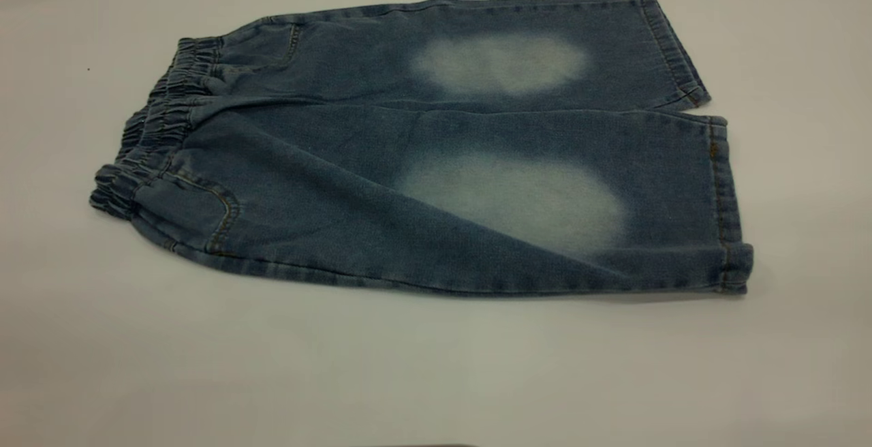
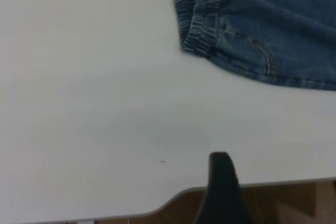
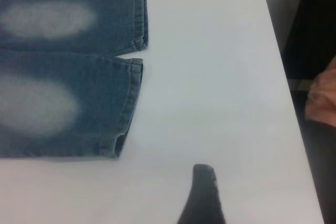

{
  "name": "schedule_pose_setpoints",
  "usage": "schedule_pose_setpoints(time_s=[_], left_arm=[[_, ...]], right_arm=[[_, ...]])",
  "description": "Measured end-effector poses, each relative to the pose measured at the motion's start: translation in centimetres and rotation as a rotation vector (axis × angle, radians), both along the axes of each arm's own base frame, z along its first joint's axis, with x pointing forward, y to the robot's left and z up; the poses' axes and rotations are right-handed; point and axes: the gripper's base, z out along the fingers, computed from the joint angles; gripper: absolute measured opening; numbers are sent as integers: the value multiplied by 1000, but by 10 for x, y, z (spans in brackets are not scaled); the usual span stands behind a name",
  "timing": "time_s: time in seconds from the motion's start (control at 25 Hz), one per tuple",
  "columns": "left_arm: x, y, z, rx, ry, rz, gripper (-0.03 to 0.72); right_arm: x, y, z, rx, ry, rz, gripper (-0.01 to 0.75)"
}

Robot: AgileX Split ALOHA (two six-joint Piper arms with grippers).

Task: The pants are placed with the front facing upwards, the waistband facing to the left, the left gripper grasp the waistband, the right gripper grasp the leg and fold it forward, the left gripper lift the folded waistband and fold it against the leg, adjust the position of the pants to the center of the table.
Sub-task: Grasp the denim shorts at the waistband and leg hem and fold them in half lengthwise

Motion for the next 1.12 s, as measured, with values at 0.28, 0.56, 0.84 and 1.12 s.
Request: schedule_pose_setpoints(time_s=[0.28, 0.56, 0.84, 1.12], left_arm=[[0, 0, 0, 0, 0, 0, 465], [0, 0, 0, 0, 0, 0, 465], [0, 0, 0, -3, 0, 2, 465], [8, 0, 8, -169, 14, 101, 465]], right_arm=[[0, 0, 0, 0, 0, 0, 497], [0, 0, 0, 0, -1, 0, 497], [0, 1, 0, 13, -2, 9, 497], [5, 4, 18, 74, -10, 15, 497]])
